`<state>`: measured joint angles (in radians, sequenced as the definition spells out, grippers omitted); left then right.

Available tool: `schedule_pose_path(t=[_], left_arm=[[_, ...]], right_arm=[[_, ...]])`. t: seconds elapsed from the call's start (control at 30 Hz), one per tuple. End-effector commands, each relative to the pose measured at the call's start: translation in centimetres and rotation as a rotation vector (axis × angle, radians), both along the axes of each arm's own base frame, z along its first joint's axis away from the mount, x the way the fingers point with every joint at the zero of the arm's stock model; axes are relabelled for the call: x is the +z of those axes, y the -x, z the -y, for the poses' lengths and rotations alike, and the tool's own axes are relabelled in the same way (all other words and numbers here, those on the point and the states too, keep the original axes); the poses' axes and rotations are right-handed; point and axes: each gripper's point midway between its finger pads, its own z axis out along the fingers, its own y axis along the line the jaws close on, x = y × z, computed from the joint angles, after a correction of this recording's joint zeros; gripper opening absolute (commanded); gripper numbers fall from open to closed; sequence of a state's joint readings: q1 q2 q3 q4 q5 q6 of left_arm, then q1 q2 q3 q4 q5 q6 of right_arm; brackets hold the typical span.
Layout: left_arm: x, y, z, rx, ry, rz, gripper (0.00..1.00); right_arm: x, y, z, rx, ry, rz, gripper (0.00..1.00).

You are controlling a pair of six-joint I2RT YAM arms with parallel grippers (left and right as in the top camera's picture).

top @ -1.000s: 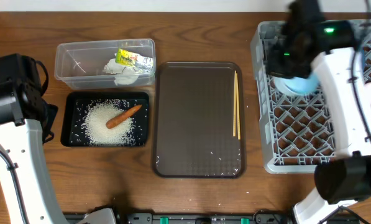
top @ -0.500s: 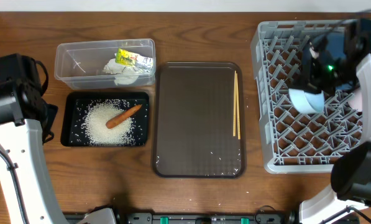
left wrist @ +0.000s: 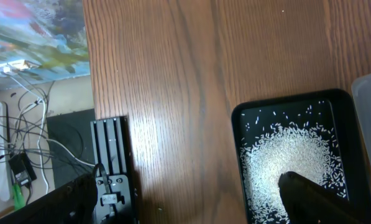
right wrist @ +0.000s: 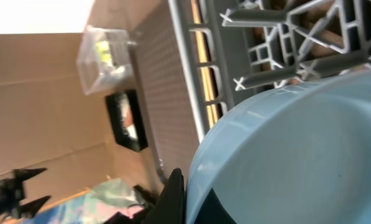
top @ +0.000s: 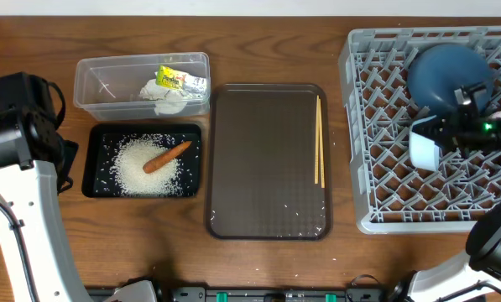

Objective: Sort waste into correct bins and load items into the dishwasher rack
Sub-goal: 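Carry the bowl with the right gripper and set it in the rack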

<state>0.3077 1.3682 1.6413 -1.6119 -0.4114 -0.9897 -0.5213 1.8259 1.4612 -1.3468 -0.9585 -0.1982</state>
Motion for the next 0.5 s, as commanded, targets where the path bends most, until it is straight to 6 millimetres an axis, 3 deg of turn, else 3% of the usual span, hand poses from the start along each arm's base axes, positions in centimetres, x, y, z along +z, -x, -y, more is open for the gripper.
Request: schedule_pose_path(t=[0.0, 0.3, 0.47], left_arm=[[0.0, 1.9, 0.1, 0.004, 0.002, -0.084, 0.95], [0.0, 1.9, 0.1, 0.004, 0.002, -0.084, 0.95], [0.0, 1.9, 0.1, 0.003, 0.002, -0.084, 0.95]], right_arm=[[1.9, -0.5, -1.0, -0.003, -0.143, 0.122, 0.01], [3.2, -1.1, -1.6, -0.009, -0.235, 0.221, 0.01], [2.4, -0.9, -1.3, 0.002, -0.19, 0.2, 0.01]])
